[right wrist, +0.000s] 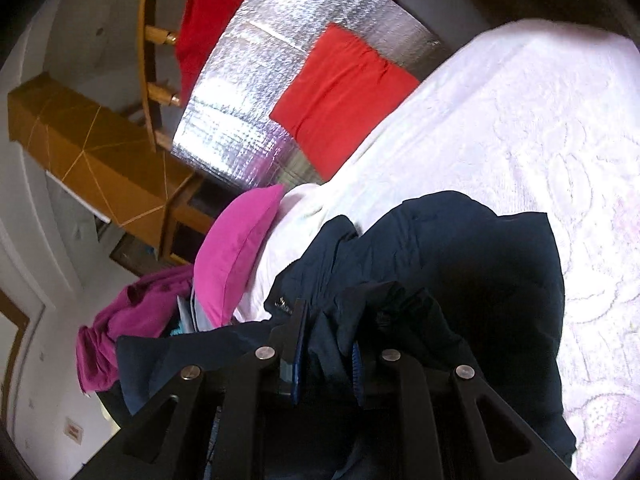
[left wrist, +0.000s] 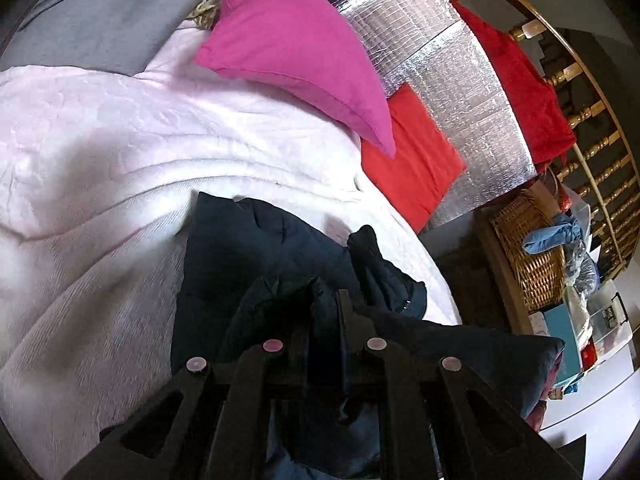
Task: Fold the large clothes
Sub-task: 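Carry the held navy jacket with both tools toward the bed center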
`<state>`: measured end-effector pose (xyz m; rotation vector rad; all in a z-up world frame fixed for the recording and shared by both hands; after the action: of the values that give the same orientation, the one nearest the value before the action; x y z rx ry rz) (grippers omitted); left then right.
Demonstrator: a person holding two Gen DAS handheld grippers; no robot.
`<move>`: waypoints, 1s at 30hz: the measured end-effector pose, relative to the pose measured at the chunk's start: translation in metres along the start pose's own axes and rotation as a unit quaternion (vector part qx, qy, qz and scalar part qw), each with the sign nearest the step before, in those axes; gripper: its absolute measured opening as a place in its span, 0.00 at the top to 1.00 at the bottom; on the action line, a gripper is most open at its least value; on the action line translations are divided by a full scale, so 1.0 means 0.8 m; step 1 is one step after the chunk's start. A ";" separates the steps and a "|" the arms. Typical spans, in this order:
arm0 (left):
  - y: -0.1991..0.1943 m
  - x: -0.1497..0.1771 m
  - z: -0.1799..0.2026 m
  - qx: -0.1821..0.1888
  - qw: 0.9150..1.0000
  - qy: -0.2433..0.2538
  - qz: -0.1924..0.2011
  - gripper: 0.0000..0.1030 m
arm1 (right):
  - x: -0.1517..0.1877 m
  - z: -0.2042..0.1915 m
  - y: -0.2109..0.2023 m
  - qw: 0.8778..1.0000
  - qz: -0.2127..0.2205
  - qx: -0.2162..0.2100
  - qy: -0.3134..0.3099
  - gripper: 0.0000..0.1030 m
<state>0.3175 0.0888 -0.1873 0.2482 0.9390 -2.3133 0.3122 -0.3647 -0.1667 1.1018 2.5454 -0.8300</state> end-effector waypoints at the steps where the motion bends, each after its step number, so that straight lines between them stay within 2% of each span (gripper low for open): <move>1: 0.000 0.001 -0.001 -0.001 1.000 0.000 -0.002 0.89 | -0.002 0.002 0.002 1.000 -0.001 -0.001 0.005 0.81; 10: 0.024 -0.006 -0.014 -0.025 0.999 -0.012 -0.023 0.88 | -0.009 0.033 0.022 0.998 -0.017 -0.008 0.064 0.81; 15: 0.030 -0.010 -0.020 -0.029 0.998 -0.030 -0.038 0.88 | -0.012 0.040 0.025 0.995 -0.025 -0.025 0.089 0.78; 17: 0.028 -0.012 -0.021 -0.020 0.998 -0.040 -0.040 0.87 | -0.014 0.041 0.023 0.994 -0.025 -0.036 0.097 0.75; 20: 0.025 -0.015 -0.023 -0.001 0.998 -0.055 -0.039 0.83 | -0.020 0.039 0.017 0.992 -0.017 -0.059 0.108 0.63; 22: 0.021 -0.017 -0.021 0.012 0.997 -0.061 -0.037 0.80 | -0.023 0.036 0.009 0.991 -0.002 -0.079 0.111 0.46; 24: 0.018 -0.018 -0.018 0.041 0.996 -0.065 -0.036 0.46 | -0.027 0.031 -0.004 0.991 0.024 -0.084 0.106 0.36; 26: 0.008 -0.020 -0.011 0.090 0.993 -0.074 -0.020 0.23 | -0.032 0.029 -0.021 0.989 0.056 -0.090 0.104 0.28; 27: 0.003 -0.021 -0.009 0.099 0.992 -0.077 -0.012 0.21 | -0.035 0.029 -0.033 0.987 0.077 -0.092 0.102 0.23; 30: -0.006 -0.023 -0.006 0.102 0.992 -0.077 0.003 0.19 | -0.041 0.029 -0.050 0.986 0.098 -0.092 0.098 0.23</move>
<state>0.3287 0.1033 -0.1814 0.1518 0.6259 -2.3856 0.3058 -0.4201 -0.1552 1.4046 2.5486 -0.4467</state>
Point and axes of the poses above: each gripper's, at about its wrist camera, not at the fingertips, and y roughly the way its jaws point, z to its right, x to its underside, the point moved 5 cm from there along y, roughly the way its jaws point, and after that the axes turned 5 degrees about -z, right-handed, at the moved point
